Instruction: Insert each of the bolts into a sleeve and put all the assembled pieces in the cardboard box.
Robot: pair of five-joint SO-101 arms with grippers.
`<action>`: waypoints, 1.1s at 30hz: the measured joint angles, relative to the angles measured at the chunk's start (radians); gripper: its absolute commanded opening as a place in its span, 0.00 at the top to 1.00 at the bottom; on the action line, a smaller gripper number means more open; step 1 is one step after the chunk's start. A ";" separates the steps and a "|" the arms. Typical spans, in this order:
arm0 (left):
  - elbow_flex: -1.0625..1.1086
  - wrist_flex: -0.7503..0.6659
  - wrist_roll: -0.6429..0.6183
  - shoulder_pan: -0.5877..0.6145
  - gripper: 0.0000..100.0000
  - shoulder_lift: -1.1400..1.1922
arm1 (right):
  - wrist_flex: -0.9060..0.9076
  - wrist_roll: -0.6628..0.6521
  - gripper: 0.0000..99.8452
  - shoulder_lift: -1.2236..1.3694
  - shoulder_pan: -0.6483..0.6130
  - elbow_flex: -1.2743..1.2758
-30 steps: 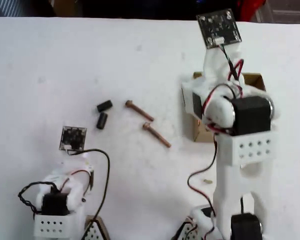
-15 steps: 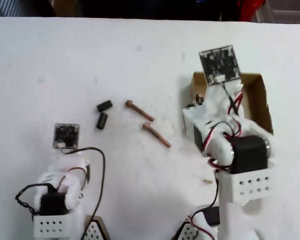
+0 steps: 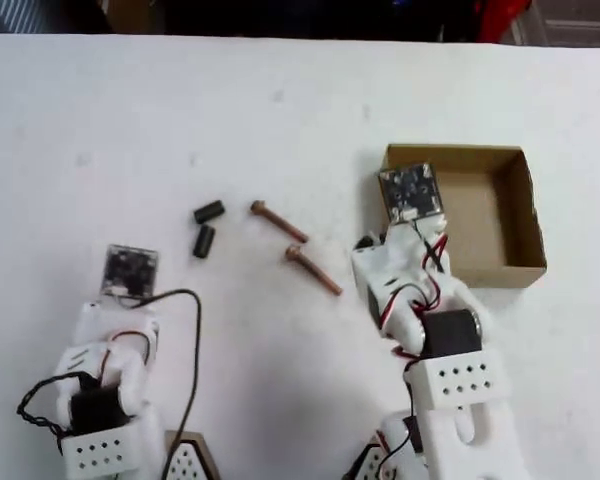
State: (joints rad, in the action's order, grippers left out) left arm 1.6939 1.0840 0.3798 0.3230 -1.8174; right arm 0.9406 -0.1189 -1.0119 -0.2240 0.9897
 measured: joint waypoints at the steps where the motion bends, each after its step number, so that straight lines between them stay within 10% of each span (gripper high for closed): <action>1: 0.000 0.000 0.032 0.000 0.98 0.000 | -0.006 0.000 0.94 0.000 0.000 0.014; 15: 0.000 0.020 -0.038 0.000 0.98 0.000 | 0.089 0.002 0.94 0.041 -0.238 -0.035; 33: 0.000 0.040 -0.054 0.216 0.98 0.000 | 0.265 0.034 0.94 0.907 -0.436 -0.772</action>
State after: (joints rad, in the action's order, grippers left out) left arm 1.6939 1.1239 0.3261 0.5393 -1.8174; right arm 1.2060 -0.0852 -0.1051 -0.6598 0.2179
